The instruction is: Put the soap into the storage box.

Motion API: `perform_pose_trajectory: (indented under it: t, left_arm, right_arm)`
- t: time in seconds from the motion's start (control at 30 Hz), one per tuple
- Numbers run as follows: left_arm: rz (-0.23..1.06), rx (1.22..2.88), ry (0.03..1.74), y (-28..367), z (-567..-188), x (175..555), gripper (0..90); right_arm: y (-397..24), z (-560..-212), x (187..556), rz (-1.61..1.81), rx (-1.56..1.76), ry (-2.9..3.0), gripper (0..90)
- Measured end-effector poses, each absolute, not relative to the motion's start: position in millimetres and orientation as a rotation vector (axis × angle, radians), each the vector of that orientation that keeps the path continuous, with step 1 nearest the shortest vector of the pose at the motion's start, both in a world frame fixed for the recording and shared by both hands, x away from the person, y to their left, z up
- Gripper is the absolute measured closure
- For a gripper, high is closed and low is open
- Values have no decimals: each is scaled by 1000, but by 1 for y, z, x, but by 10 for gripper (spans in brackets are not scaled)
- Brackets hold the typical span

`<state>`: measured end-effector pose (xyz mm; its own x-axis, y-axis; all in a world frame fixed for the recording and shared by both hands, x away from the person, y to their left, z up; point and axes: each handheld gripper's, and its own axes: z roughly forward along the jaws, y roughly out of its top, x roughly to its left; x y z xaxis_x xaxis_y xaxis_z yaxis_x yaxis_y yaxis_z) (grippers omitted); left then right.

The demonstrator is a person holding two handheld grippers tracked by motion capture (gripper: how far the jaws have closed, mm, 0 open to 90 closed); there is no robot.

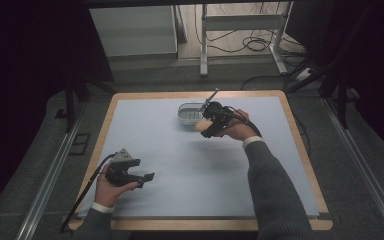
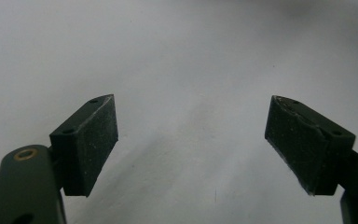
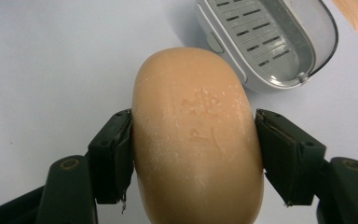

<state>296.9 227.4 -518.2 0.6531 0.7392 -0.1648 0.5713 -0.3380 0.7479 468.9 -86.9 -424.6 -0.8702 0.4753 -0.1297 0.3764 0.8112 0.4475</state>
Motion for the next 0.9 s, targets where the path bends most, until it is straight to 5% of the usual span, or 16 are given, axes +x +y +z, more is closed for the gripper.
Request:
perform_pose_trajectory:
  t: [0.9]
  left_arm:
    - [248, 2044, 1029, 229, -521, 299, 172]
  right_arm:
    - [-81, -425, 494, 635, 669, 2759, 324]
